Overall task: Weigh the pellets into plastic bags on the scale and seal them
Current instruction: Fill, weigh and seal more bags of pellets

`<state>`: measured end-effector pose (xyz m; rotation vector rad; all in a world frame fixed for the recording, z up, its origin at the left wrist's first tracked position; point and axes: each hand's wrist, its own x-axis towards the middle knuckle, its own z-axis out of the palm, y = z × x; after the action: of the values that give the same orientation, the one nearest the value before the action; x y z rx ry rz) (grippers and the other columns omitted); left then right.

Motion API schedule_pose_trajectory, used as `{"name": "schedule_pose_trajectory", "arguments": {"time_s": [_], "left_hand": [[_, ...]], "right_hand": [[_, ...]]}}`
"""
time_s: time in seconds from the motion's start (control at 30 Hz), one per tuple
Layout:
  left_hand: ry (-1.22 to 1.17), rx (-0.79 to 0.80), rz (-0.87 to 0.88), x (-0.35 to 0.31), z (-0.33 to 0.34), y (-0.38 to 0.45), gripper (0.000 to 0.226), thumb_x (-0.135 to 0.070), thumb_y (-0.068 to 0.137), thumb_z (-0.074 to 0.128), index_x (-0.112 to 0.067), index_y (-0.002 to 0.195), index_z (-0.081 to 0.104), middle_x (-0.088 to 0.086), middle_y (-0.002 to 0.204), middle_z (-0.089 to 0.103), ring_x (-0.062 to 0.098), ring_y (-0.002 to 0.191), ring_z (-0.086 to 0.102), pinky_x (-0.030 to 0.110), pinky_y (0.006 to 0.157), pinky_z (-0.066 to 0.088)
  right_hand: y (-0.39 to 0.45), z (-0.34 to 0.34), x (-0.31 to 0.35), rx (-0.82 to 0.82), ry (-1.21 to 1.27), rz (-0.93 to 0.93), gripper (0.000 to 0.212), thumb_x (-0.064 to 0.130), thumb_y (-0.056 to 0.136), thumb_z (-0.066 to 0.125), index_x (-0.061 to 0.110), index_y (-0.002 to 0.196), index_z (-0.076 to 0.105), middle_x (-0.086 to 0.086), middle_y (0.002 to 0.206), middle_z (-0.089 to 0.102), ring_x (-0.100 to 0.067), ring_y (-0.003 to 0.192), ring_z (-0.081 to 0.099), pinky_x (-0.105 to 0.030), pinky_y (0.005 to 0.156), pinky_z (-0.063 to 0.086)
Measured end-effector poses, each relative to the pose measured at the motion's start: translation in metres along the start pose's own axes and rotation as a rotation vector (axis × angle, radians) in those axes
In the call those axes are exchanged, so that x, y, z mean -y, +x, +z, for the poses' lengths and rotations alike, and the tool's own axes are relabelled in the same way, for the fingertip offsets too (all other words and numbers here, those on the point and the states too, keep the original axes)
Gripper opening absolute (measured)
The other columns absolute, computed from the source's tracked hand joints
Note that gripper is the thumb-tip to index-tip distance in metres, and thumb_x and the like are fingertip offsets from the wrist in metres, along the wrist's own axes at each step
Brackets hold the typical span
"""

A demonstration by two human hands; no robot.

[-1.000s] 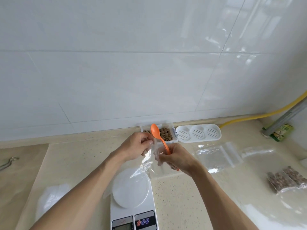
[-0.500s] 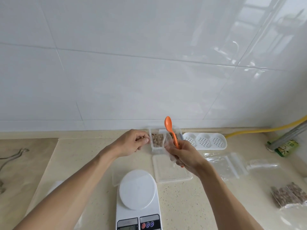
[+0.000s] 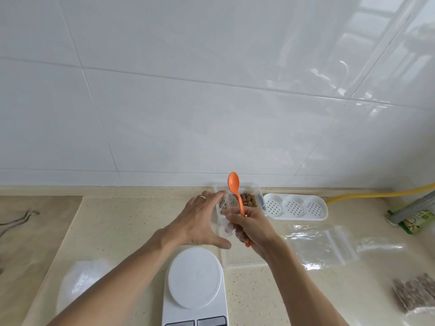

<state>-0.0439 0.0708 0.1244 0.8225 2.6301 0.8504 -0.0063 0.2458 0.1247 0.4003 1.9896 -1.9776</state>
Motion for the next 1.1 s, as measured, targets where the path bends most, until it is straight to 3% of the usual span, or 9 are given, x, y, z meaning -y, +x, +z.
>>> {"name": "schedule_pose_trajectory", "arguments": {"time_s": [0.17, 0.33, 0.43, 0.5, 0.57, 0.67, 0.8, 0.97, 1.1], "left_hand": [[-0.076, -0.108, 0.028, 0.013, 0.009, 0.011, 0.097, -0.053, 0.054, 0.08, -0.034, 0.137, 0.032, -0.011, 0.118, 0.044, 0.008, 0.111, 0.045, 0.034, 0.1, 0.039], [0.005, -0.186, -0.017, 0.027, 0.014, 0.018, 0.091, -0.053, 0.058, 0.078, -0.031, 0.136, 0.036, -0.011, 0.111, 0.043, 0.009, 0.106, 0.045, 0.03, 0.099, 0.034], [0.097, -0.195, -0.07, 0.043, 0.013, 0.022, 0.092, -0.065, 0.053, 0.066, -0.028, 0.133, 0.038, -0.005, 0.113, 0.049, 0.015, 0.108, 0.049, 0.036, 0.098, 0.037], [0.126, -0.203, -0.109, 0.05, 0.013, 0.026, 0.092, -0.067, 0.051, 0.059, -0.028, 0.131, 0.039, -0.006, 0.108, 0.048, 0.017, 0.106, 0.05, 0.036, 0.097, 0.037], [0.141, -0.214, -0.134, 0.054, 0.015, 0.032, 0.09, -0.063, 0.052, 0.061, -0.027, 0.132, 0.038, -0.007, 0.106, 0.045, 0.017, 0.104, 0.049, 0.034, 0.096, 0.035], [0.181, -0.223, -0.156, 0.06, 0.02, 0.042, 0.086, -0.057, 0.058, 0.069, -0.026, 0.132, 0.039, -0.004, 0.107, 0.048, 0.018, 0.104, 0.048, 0.035, 0.098, 0.036], [0.216, -0.217, -0.182, 0.066, 0.028, 0.057, 0.092, -0.061, 0.058, 0.069, -0.026, 0.136, 0.038, -0.001, 0.112, 0.051, 0.019, 0.107, 0.049, 0.037, 0.1, 0.036], [0.271, -0.198, -0.172, 0.071, 0.037, 0.072, 0.093, -0.06, 0.057, 0.07, -0.025, 0.137, 0.037, 0.001, 0.11, 0.052, 0.021, 0.106, 0.049, 0.039, 0.1, 0.036], [0.3, -0.192, -0.175, 0.074, 0.042, 0.081, 0.093, -0.06, 0.057, 0.068, -0.026, 0.137, 0.036, 0.001, 0.109, 0.051, 0.022, 0.107, 0.048, 0.038, 0.099, 0.035]], "right_hand": [[0.007, -0.008, -0.003, -0.03, -0.013, 0.02, 0.028, 0.018, 0.092, 0.067, -0.009, 0.099, 0.064, -0.011, 0.067, 0.059, -0.014, 0.046, 0.039, -0.029, 0.046, 0.026], [0.022, -0.016, -0.005, -0.191, -0.023, 0.087, 0.02, 0.014, 0.095, 0.046, 0.004, 0.088, 0.06, -0.009, 0.068, 0.052, -0.016, 0.056, 0.043, -0.032, 0.053, 0.035], [0.035, -0.035, -0.011, -0.263, -0.397, 0.061, 0.021, -0.003, 0.092, 0.036, 0.005, 0.081, 0.051, -0.01, 0.073, 0.046, -0.021, 0.066, 0.046, -0.032, 0.056, 0.049], [0.044, -0.048, -0.016, -0.291, -0.635, 0.003, 0.022, -0.007, 0.091, 0.039, 0.004, 0.077, 0.052, -0.01, 0.073, 0.049, -0.025, 0.066, 0.056, -0.045, 0.065, 0.06], [0.051, -0.056, -0.022, -0.391, -0.719, -0.062, 0.023, -0.006, 0.089, 0.047, 0.007, 0.087, 0.066, -0.009, 0.072, 0.062, -0.031, 0.065, 0.067, -0.049, 0.065, 0.06], [0.054, -0.064, -0.022, -0.633, -0.601, -0.181, 0.034, 0.004, 0.089, 0.062, 0.012, 0.122, 0.064, -0.005, 0.083, 0.072, -0.021, 0.064, 0.069, -0.033, 0.058, 0.058], [0.063, -0.071, -0.021, -0.807, -0.439, -0.28, 0.027, 0.015, 0.091, 0.067, 0.013, 0.117, 0.06, 0.008, 0.076, 0.066, -0.014, 0.069, 0.069, -0.028, 0.062, 0.055], [0.084, -0.077, -0.035, -0.754, -0.631, -0.254, 0.011, 0.017, 0.099, 0.051, 0.012, 0.101, 0.061, 0.004, 0.065, 0.062, -0.02, 0.051, 0.059, -0.037, 0.05, 0.049], [0.092, -0.064, -0.044, -0.563, -0.449, -0.107, 0.012, 0.016, 0.1, 0.048, 0.013, 0.099, 0.06, -0.004, 0.072, 0.068, -0.02, 0.056, 0.069, -0.042, 0.056, 0.058]]}}
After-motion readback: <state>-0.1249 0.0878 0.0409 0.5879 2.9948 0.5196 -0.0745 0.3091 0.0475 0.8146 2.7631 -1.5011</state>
